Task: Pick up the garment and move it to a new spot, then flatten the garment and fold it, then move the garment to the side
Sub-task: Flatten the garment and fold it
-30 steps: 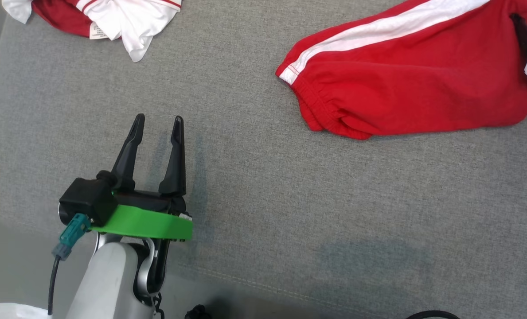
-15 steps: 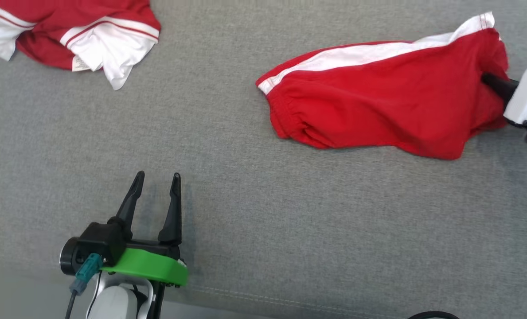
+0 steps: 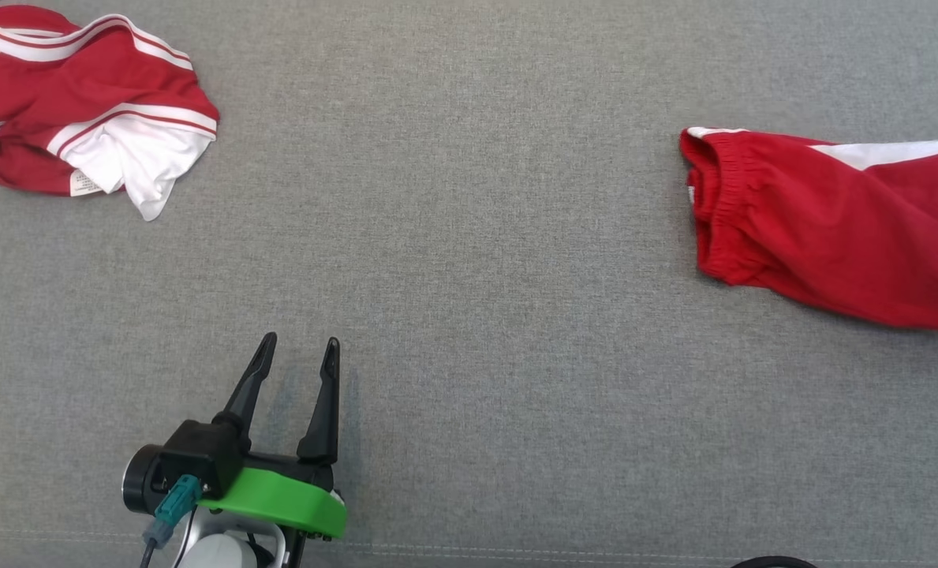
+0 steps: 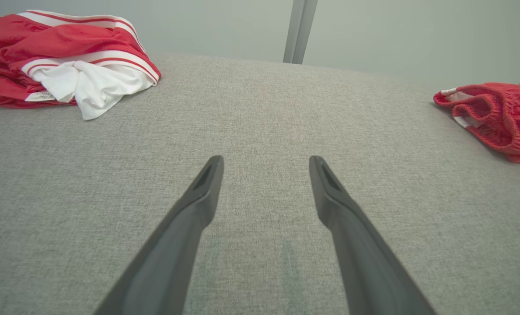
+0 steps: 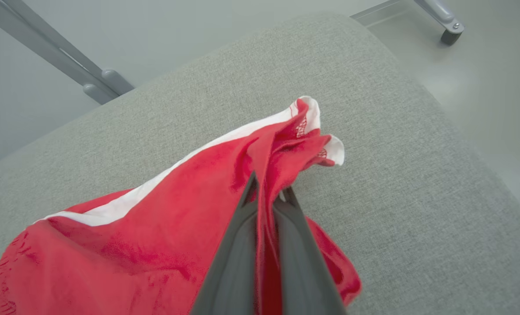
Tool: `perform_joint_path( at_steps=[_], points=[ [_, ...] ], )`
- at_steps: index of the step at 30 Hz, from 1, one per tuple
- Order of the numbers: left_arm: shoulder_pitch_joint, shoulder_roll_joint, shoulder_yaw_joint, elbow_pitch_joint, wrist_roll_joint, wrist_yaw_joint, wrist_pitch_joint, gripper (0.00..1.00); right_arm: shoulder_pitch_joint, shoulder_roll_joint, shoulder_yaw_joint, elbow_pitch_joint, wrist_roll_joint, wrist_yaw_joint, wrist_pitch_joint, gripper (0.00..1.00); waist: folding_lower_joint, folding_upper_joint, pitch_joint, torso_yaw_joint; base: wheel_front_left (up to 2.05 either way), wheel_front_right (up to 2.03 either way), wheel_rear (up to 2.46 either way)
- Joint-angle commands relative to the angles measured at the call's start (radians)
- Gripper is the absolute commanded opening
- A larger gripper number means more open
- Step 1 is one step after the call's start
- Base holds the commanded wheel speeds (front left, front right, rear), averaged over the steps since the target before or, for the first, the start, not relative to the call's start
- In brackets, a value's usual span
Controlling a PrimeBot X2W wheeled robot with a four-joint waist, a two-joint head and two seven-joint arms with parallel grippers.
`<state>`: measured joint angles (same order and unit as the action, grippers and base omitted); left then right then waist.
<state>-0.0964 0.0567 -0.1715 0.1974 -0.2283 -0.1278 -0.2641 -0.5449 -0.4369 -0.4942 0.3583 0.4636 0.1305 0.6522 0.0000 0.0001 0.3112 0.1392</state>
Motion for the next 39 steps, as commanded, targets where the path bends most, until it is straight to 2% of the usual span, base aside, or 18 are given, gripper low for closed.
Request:
perform_joint_path(
  at_steps=[1,6,7,9,10,13,16,20,24,25,26,27,31,34,38,39],
  points=[
    [0.012,0.001,0.000,-0.003,-0.003,-0.003,0.000,1.00,-0.001,0.020,-0.003,-0.040,-0.031,0.000,-0.020,0.00,0.0000,-0.0001,0.012,-0.002,0.00,0.00,0.00],
    [0.002,-0.002,-0.011,-0.003,-0.015,-0.004,0.000,1.00,-0.041,0.040,0.096,-0.116,-0.046,0.000,-0.029,0.00,0.0000,-0.0001,0.031,-0.011,0.00,0.00,0.00],
    [-0.009,-0.002,-0.030,-0.001,-0.025,-0.004,0.000,1.00,-0.067,0.071,0.253,-0.151,-0.027,0.000,-0.012,0.00,0.0000,-0.0001,0.039,-0.021,0.00,0.00,0.00],
    [-0.020,-0.002,-0.041,0.000,-0.027,-0.004,0.000,1.00,-0.086,0.093,0.364,-0.155,-0.010,0.000,-0.009,0.00,0.0000,-0.0001,0.043,-0.024,0.00,0.00,0.00],
    [-0.020,-0.002,-0.041,0.000,-0.027,-0.004,0.000,1.00,-0.086,0.093,0.364,-0.155,-0.010,0.000,-0.009,0.00,0.0000,-0.0001,0.043,-0.024,0.00,0.00,0.00],
    [-0.034,0.003,-0.052,0.007,-0.030,-0.004,0.000,1.00,-0.108,0.127,0.518,-0.141,0.010,0.000,-0.022,0.00,0.0000,-0.0001,0.047,-0.021,0.00,0.00,0.00],
    [-0.049,0.014,-0.052,0.012,-0.030,-0.004,0.000,1.00,-0.124,0.141,0.624,-0.117,0.026,0.000,-0.034,0.00,0.0000,-0.0001,0.048,-0.009,0.00,0.00,0.00],
    [-0.054,0.019,-0.028,0.021,-0.029,-0.004,0.000,1.00,-0.136,0.130,0.715,-0.091,0.052,0.000,-0.053,0.00,0.0000,-0.0001,0.045,0.005,0.00,0.00,0.00],
    [-0.049,0.015,-0.009,0.027,-0.036,-0.004,0.000,1.00,-0.142,0.105,0.743,-0.060,0.064,0.000,-0.082,0.00,0.0000,-0.0001,0.043,0.011,0.00,0.00,0.00],
    [-0.046,0.013,-0.007,0.028,-0.039,-0.004,0.000,1.00,-0.147,0.100,0.744,-0.052,0.055,0.000,-0.096,0.10,0.0000,-0.0001,0.043,0.011,0.00,0.00,0.00],
    [-0.044,0.012,-0.006,0.030,-0.043,-0.004,0.000,1.00,-0.151,0.096,0.749,-0.045,0.049,0.000,-0.109,0.39,0.0000,-0.0001,0.042,0.010,0.00,0.00,0.00],
    [-0.043,0.010,-0.007,0.032,-0.044,-0.004,0.000,1.00,-0.148,0.096,0.756,-0.039,0.049,0.000,-0.117,1.00,0.0000,-0.0001,0.040,0.009,0.00,0.00,0.00],
    [-0.032,0.006,-0.009,0.043,-0.049,-0.004,0.000,1.00,-0.114,0.077,0.810,-0.076,0.074,0.000,-0.135,1.00,0.0000,-0.0001,0.021,0.002,0.00,0.00,0.00],
    [-0.018,0.004,-0.003,0.054,-0.053,-0.004,0.000,1.00,-0.074,0.045,0.832,-0.186,0.134,0.000,-0.168,1.00,0.0000,-0.0001,-0.004,-0.002,0.00,0.00,0.00],
    [-0.001,0.002,0.026,0.053,-0.049,-0.004,0.000,1.00,0.003,-0.001,0.744,-0.355,0.155,0.000,-0.263,1.00,0.0000,-0.0001,-0.028,-0.018,0.00,0.00,0.00],
    [0.002,0.001,0.033,0.050,-0.047,-0.003,0.000,1.00,0.025,-0.016,0.714,-0.383,0.133,0.000,-0.287,0.91,0.0000,-0.0001,-0.028,-0.023,0.00,0.00,0.00]
  ],
)
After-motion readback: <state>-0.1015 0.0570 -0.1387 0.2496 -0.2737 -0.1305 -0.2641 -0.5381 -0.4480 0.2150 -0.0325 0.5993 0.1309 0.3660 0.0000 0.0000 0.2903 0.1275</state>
